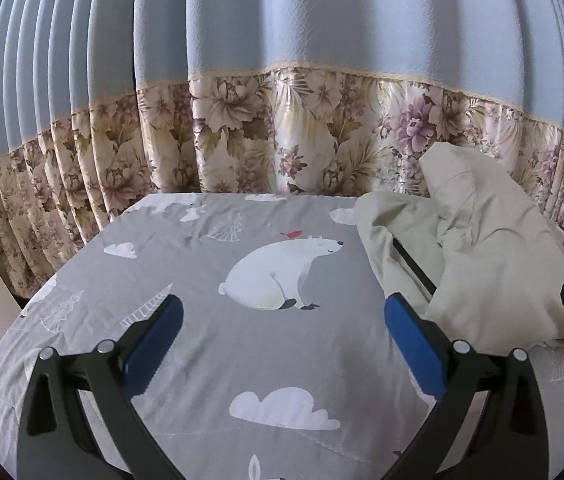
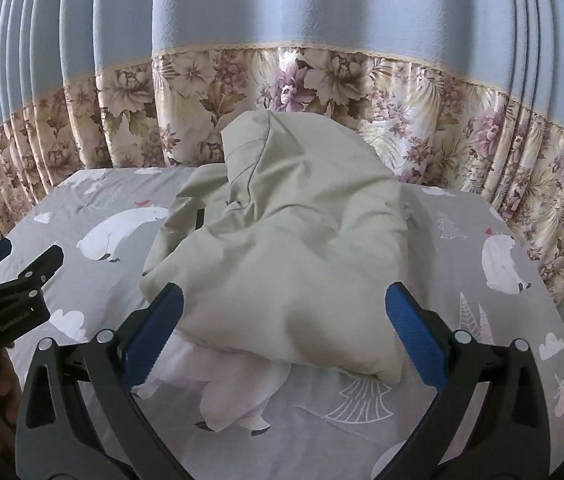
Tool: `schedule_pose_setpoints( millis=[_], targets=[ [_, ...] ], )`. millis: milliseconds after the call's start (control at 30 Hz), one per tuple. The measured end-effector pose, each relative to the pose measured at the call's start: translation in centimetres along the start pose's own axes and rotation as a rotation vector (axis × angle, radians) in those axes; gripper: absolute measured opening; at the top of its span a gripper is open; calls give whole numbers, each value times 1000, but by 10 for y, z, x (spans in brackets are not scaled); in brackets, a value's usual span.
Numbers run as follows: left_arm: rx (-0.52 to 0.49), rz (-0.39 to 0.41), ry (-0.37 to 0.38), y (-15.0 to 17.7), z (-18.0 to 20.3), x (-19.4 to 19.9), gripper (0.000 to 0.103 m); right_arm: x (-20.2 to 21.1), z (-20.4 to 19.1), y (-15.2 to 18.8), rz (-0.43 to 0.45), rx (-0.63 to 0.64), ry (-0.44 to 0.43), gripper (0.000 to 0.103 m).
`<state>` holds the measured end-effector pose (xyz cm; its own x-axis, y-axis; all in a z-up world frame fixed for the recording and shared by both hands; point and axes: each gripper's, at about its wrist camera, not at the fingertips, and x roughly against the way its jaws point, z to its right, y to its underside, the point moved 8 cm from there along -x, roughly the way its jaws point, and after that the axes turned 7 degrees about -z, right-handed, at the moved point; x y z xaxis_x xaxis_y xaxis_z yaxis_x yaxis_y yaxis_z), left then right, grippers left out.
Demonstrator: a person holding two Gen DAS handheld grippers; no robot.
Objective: Fold large clothes
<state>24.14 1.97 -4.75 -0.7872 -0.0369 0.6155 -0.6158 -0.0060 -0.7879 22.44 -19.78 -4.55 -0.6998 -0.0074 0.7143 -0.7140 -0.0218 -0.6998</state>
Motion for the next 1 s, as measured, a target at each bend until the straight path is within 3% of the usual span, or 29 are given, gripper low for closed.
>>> schedule_pose_setpoints(
  millis=[433, 567, 733, 867, 1000],
  targets=[
    [59, 20, 9, -3, -14, -1, 101, -12, 10, 1, -22, -25, 20, 100],
    [45, 2, 6, 1, -9, -9, 101, -16, 18, 1, -40, -71, -11, 100],
    [22, -4, -37, 4, -6, -17, 101, -11, 22, -3, -11, -72, -12, 100],
    [45, 35, -56, 0, -13, -11, 101, -8, 26, -5, -8, -91, -30, 100],
    [44, 36, -33, -1, -14, -11, 101, -5, 27, -5, -1, -92, -19, 100]
  ],
)
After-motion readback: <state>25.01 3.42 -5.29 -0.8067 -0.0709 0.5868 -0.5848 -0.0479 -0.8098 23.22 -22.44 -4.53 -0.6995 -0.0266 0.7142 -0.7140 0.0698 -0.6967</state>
